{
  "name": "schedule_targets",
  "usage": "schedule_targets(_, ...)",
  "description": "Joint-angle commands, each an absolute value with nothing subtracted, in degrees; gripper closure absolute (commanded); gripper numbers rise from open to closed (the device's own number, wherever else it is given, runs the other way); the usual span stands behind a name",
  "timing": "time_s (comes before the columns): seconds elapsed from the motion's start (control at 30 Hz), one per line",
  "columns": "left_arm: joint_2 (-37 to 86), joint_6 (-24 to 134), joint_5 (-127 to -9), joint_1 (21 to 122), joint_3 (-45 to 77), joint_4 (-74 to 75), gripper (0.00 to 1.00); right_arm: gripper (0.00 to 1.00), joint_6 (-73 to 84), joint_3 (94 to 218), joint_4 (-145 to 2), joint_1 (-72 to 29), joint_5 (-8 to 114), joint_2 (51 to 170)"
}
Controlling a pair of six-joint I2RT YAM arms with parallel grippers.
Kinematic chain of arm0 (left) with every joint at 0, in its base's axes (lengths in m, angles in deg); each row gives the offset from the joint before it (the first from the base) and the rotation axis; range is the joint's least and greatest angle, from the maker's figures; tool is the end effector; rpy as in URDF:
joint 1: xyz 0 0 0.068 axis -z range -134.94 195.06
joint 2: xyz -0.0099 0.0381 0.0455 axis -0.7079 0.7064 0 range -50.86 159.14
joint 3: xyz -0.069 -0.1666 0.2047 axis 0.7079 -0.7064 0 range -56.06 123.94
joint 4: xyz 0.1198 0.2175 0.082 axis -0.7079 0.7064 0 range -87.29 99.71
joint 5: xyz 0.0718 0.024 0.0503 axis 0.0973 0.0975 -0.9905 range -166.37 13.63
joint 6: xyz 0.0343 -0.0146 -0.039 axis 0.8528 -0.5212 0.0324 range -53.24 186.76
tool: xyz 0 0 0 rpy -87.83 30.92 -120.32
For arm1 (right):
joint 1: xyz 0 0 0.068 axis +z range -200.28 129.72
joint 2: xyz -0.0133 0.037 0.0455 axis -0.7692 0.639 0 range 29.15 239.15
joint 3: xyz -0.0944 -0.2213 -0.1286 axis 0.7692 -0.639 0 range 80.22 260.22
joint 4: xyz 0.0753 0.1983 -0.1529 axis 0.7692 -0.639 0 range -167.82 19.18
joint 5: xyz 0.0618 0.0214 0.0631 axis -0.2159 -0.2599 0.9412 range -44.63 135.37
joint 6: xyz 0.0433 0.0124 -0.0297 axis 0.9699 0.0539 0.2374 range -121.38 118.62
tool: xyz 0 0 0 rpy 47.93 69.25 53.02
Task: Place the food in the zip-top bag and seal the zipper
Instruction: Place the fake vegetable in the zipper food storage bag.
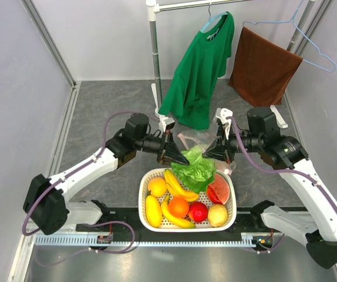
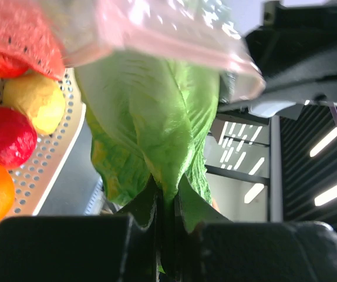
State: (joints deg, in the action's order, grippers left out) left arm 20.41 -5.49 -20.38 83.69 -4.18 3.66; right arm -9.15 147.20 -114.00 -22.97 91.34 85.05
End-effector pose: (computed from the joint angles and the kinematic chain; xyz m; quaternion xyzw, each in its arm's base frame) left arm 0.1959 -0.1942 0.3061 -0.0471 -0.7713 0.6339 0.0312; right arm 0.1522 0.1074 0.3855 -0.4230 0.7111 0.4124 0.3811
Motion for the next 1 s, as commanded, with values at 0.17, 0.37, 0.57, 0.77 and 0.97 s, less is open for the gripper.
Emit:
schedule_targets(0.17, 25.95, -18.55, -20.56, 82.94, -3.23, -0.50, 0.98, 1.00, -15.18, 150.01, -116.44, -20.23, 94.94, 84.44)
schedule_targets(0.37, 28.33, -14.03, -26.78, 80.75, 2.12, 18.20, 0.98, 1.00, -11.93, 150.27, -115.48, -18.99, 94.50, 83.20)
schedule_targets(0.57, 30.09, -12.61, -34.71, 82.85, 12.05, 32.06, 0.87, 1.00, -8.68, 147.37, -111.78, -15.84, 92.57, 84.43)
schedule_targets(0.77, 29.30, -8.74, -37.08, 83.73, 15.84, 32.87, 0.82, 1.00, -3.40, 148.42, -106.77, -12.75, 92.30, 86.10)
schedule_targets(0.97, 25.09, -2.94, -40.41, 85.13, 13.91, 31.81, 0.95, 0.94, -1.47, 149.22, -107.65, -12.75, 85.36, 84.70)
